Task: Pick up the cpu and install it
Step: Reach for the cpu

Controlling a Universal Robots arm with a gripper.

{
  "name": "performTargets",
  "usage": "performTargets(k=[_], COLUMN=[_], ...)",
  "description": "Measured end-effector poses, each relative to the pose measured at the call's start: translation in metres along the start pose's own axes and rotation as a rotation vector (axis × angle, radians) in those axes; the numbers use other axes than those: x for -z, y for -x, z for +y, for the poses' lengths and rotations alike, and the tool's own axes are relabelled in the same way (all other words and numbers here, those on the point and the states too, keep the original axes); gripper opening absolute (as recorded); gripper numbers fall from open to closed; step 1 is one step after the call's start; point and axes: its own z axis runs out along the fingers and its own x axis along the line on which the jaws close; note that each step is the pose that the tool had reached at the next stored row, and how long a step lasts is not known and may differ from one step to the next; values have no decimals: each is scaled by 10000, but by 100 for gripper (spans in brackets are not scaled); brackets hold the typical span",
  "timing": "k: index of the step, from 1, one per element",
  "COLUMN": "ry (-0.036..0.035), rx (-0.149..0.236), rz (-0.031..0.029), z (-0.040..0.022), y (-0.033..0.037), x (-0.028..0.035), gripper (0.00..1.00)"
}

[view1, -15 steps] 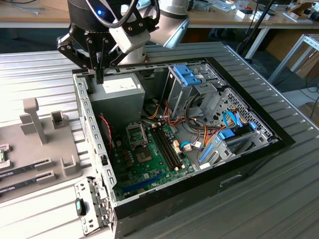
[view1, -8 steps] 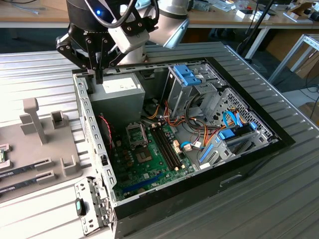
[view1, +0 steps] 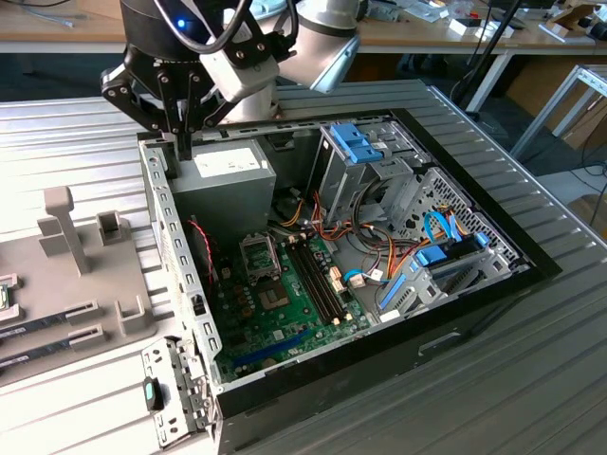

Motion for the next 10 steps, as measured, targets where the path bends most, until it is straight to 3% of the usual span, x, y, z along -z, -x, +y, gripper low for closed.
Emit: performTargets(k=[10], ry=[0], rx=[0], rz=[0], z=[-2], y=[-28], x=[1], gripper=[11])
